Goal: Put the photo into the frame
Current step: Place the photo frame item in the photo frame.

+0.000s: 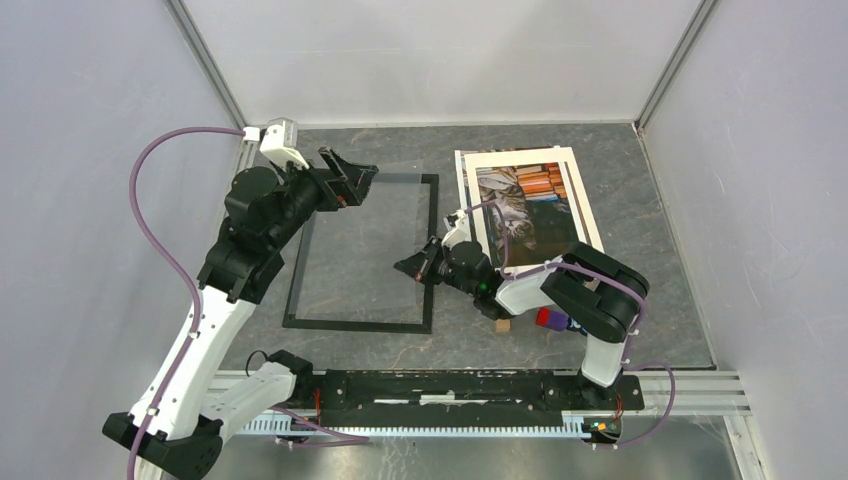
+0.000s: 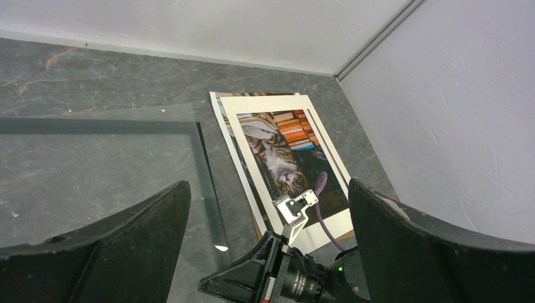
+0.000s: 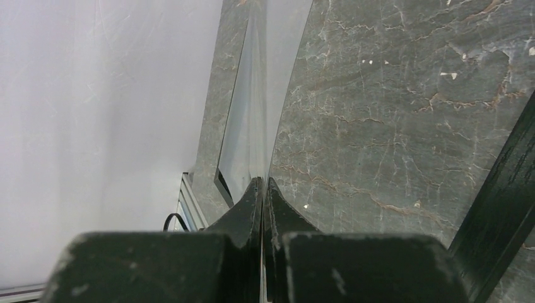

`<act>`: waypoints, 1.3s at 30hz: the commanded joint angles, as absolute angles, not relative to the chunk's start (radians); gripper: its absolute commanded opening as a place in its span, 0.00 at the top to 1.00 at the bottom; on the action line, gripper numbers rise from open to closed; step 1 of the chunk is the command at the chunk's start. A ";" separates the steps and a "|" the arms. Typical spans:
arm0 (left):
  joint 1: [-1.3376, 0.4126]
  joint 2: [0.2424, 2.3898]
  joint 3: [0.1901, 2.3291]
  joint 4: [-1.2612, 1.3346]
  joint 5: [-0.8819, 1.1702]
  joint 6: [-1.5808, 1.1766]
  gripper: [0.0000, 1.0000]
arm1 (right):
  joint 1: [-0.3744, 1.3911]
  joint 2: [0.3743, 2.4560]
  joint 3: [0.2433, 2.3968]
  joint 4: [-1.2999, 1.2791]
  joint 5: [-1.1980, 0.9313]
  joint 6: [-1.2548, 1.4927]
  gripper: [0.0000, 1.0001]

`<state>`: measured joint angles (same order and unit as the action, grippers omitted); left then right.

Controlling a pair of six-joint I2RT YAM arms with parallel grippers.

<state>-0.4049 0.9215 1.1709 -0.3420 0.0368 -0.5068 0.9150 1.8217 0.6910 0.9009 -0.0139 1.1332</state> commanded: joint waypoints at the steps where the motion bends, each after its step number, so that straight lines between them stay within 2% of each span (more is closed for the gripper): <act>1: -0.397 0.923 1.183 -0.317 0.063 -0.469 0.00 | 0.910 1.843 0.669 0.986 0.002 1.148 1.00; 39: -0.395 0.918 1.179 -0.312 0.078 -0.482 0.00 | 0.923 1.882 0.601 1.038 0.033 1.254 1.00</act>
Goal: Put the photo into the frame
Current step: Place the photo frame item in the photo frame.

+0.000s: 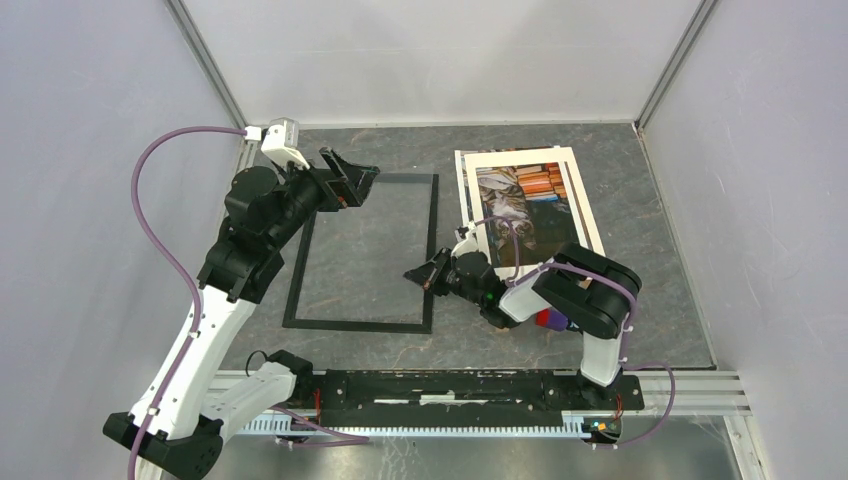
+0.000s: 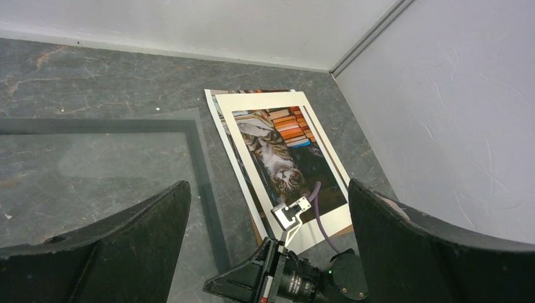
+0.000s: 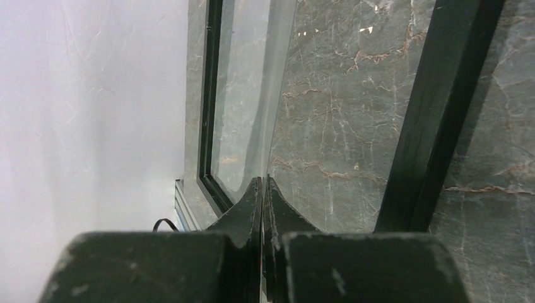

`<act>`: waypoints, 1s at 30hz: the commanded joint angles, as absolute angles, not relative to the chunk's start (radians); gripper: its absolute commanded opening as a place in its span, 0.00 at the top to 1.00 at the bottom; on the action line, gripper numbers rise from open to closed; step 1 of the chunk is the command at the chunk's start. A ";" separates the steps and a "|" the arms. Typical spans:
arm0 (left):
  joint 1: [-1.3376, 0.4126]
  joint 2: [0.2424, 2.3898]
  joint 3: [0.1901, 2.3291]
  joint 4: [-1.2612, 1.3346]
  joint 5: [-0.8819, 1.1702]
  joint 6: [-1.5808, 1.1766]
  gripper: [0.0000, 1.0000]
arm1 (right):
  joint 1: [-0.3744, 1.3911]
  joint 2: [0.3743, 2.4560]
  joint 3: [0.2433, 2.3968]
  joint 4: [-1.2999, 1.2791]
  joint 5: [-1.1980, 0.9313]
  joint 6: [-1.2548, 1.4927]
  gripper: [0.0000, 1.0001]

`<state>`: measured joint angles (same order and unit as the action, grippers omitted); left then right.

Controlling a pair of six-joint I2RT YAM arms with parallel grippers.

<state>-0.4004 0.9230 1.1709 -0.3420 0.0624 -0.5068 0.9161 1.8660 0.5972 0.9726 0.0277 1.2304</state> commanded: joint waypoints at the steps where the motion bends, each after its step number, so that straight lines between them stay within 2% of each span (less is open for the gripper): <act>1: -0.395 0.920 1.178 -0.313 0.079 -0.481 0.00 | 0.923 1.887 0.604 1.047 0.022 1.259 1.00; 8: -0.396 0.919 1.179 -0.313 0.079 -0.483 0.00 | 0.920 1.905 0.622 1.062 -0.032 1.245 1.00; 9: -0.397 0.918 1.179 -0.312 0.080 -0.483 0.00 | 0.917 1.909 0.628 1.060 -0.044 1.239 0.97; 12: -0.396 0.918 1.178 -0.312 0.081 -0.483 0.00 | 0.904 1.920 0.653 1.043 -0.091 1.212 0.74; 14: -0.398 0.917 1.177 -0.313 0.080 -0.483 0.00 | 0.895 1.925 0.674 1.013 -0.110 1.187 0.64; 17: -0.398 0.919 1.175 -0.309 0.083 -0.484 0.00 | 0.888 1.935 0.699 0.982 -0.129 1.163 0.55; 21: -0.397 0.916 1.175 -0.309 0.085 -0.486 0.00 | 0.878 1.951 0.731 0.947 -0.150 1.154 0.50; 23: -0.399 0.918 1.175 -0.310 0.087 -0.487 0.00 | 0.873 1.951 0.736 0.926 -0.148 1.158 0.51; 25: -0.398 0.920 1.173 -0.307 0.090 -0.487 0.00 | 0.865 1.937 0.737 0.895 -0.149 1.165 0.57; 30: -0.395 0.920 1.175 -0.306 0.101 -0.494 0.00 | 0.832 1.829 0.716 0.865 -0.166 1.159 0.90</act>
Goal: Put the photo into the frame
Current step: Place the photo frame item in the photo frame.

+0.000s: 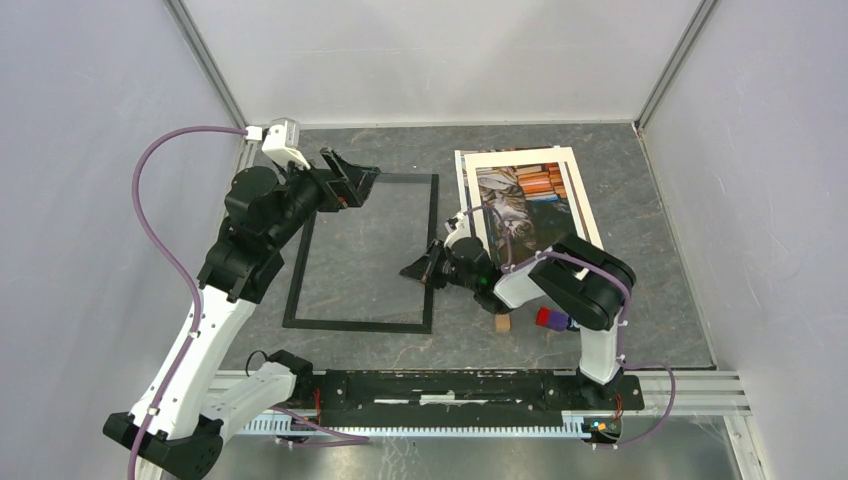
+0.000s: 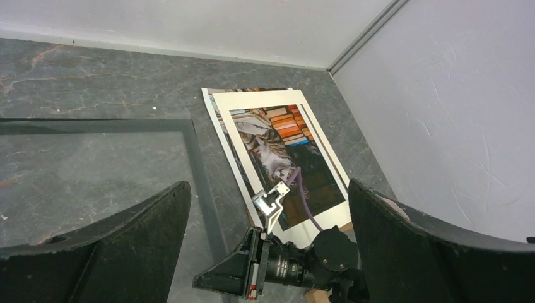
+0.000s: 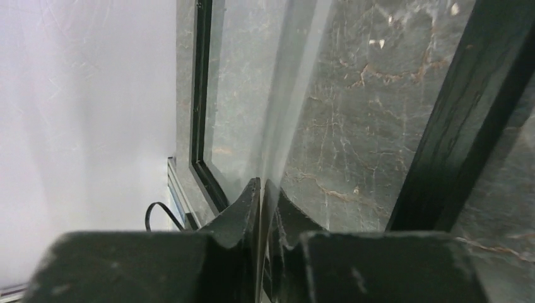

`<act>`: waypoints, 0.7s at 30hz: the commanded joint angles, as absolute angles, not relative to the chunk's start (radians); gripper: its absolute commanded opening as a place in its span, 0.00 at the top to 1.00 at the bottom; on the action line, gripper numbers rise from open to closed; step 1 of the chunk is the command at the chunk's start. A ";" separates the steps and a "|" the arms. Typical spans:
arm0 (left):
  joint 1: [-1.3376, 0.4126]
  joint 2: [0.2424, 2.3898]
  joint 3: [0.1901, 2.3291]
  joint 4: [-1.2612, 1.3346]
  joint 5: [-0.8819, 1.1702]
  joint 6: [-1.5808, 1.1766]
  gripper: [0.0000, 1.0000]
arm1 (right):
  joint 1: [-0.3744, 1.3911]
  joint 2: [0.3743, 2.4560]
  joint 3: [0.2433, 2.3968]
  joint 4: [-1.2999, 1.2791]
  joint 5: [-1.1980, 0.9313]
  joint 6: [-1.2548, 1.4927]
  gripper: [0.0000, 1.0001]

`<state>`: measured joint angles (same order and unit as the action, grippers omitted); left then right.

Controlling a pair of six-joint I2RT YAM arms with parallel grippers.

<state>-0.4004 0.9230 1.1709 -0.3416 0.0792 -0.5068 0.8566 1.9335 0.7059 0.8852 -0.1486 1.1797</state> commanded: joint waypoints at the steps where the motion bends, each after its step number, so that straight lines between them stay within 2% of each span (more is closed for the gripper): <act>1: -0.395 0.918 1.175 -0.306 0.102 -0.495 0.00 | 0.829 1.796 0.715 0.852 -0.161 1.154 0.94; 3: -0.395 0.914 1.175 -0.305 0.103 -0.495 0.00 | 0.830 1.750 0.724 0.817 -0.149 1.143 1.00; 13: -0.392 0.850 1.180 -0.318 0.071 -0.475 0.00 | 0.860 1.649 0.899 0.657 -0.122 1.113 1.00; 21: -0.391 0.805 1.190 -0.340 0.025 -0.451 0.00 | 0.907 1.735 1.199 0.526 -0.094 1.071 1.00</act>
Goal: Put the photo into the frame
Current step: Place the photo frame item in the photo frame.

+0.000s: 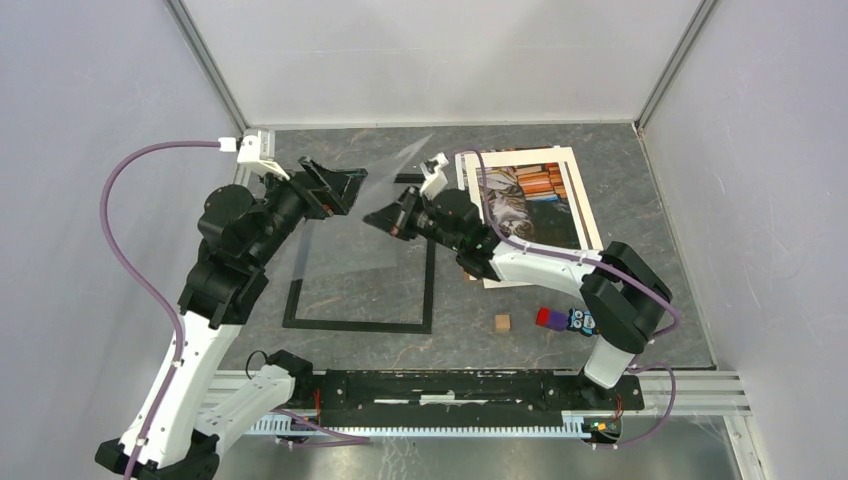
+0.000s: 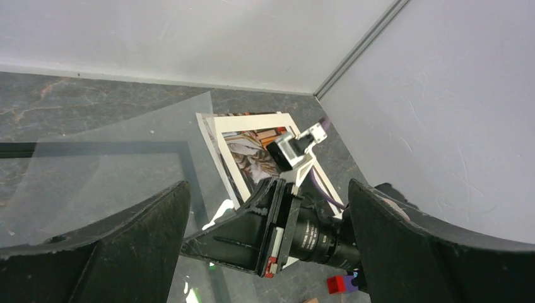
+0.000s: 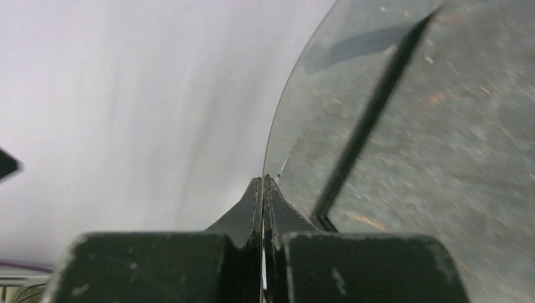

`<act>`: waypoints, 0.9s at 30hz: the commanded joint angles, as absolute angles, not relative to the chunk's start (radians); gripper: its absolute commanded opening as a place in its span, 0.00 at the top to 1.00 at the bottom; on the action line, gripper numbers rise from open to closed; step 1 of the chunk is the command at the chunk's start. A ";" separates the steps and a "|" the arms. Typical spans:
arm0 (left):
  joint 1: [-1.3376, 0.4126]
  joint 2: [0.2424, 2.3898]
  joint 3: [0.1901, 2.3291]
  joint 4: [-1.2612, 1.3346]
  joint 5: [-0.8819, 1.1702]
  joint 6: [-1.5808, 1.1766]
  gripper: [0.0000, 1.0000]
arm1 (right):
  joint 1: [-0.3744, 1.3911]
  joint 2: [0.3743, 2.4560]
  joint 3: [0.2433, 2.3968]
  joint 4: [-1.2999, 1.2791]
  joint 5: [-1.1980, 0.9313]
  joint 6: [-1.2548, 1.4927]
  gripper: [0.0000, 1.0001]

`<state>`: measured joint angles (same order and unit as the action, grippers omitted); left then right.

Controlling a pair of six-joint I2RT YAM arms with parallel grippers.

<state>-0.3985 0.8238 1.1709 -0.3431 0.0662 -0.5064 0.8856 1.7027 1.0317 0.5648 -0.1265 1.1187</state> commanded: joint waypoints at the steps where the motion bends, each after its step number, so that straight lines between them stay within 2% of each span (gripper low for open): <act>1: -0.392 0.802 1.193 -0.345 0.020 -0.448 0.00 | 0.911 1.753 1.245 0.507 -0.089 1.061 1.00; 10: -0.395 0.790 1.206 -0.371 -0.036 -0.418 0.00 | 0.920 1.929 1.532 0.465 -0.119 1.066 1.00; 27: -0.363 0.717 1.207 -0.382 -0.164 -0.357 0.00 | 0.929 2.045 1.809 0.420 -0.146 0.980 1.00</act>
<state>-0.3824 0.7506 1.1717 -0.3923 -0.0925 -0.4316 0.9230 2.0602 1.7023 0.3832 -0.1490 1.0275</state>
